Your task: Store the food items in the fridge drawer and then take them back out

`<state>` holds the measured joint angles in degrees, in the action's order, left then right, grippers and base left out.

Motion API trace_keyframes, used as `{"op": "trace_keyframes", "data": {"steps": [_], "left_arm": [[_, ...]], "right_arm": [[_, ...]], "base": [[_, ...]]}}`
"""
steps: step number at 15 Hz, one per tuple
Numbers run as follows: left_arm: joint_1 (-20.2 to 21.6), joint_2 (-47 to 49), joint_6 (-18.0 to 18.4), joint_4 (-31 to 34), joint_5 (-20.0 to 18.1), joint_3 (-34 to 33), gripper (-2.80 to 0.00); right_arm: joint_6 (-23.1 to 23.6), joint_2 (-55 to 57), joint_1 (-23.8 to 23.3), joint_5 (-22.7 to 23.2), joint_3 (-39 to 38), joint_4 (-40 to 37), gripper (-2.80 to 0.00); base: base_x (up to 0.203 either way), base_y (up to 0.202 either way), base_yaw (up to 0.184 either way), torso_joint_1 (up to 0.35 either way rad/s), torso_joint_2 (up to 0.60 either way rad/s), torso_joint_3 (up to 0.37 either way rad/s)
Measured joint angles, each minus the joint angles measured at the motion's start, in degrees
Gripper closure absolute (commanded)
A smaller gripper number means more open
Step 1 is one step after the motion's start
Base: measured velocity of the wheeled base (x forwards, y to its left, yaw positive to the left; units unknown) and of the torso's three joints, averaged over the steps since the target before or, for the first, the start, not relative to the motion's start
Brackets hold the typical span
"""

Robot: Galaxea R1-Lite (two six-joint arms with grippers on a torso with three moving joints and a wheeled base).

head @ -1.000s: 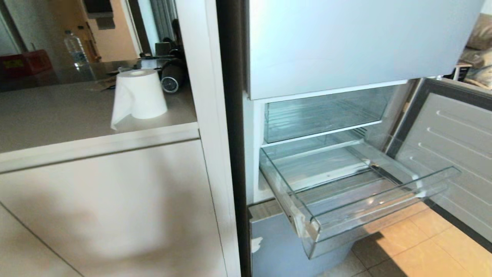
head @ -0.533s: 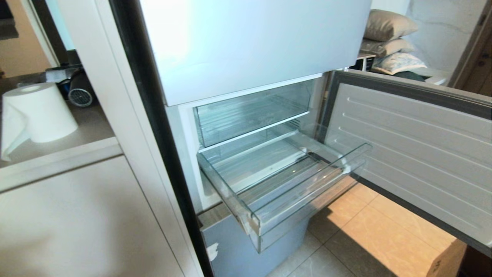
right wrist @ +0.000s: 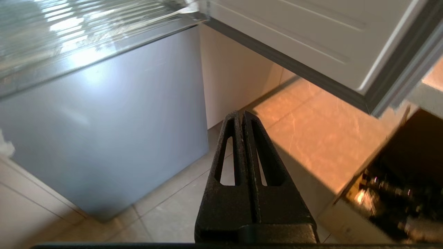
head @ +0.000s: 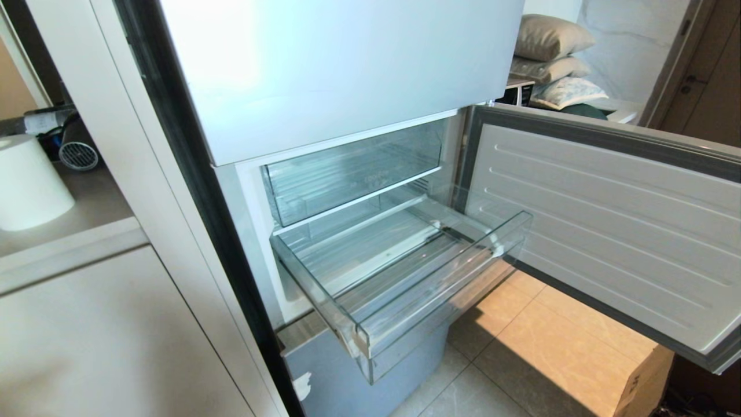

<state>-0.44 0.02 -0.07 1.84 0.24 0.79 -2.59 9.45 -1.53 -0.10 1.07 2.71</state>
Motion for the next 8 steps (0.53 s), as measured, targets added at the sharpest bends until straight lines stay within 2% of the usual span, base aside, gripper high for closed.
{"op": "trace_keyframes", "data": {"steps": [2,3,5,8], "left_arm": [[0.0,0.0,0.0,0.0,0.0,0.0,0.00],[0.0,0.0,0.0,0.0,0.0,0.0,0.00],[0.0,0.0,0.0,0.0,0.0,0.0,0.00],[0.0,0.0,0.0,0.0,0.0,0.0,0.00]], "right_arm": [[-5.3,8.5,-4.5,0.2,2.7,4.2,0.00],[-7.7,13.7,-8.6,0.2,4.4,5.9,0.00],[-10.3,23.9,-18.7,1.3,7.7,8.0,0.00],[-10.5,38.5,-35.1,5.0,12.3,11.8,0.00]], "base": [[0.000,0.000,0.000,0.000,0.00,0.000],[0.000,0.000,0.000,0.000,0.00,0.000],[0.000,0.000,0.000,0.000,0.00,0.000],[0.000,0.000,0.000,0.000,0.00,0.000]]}}
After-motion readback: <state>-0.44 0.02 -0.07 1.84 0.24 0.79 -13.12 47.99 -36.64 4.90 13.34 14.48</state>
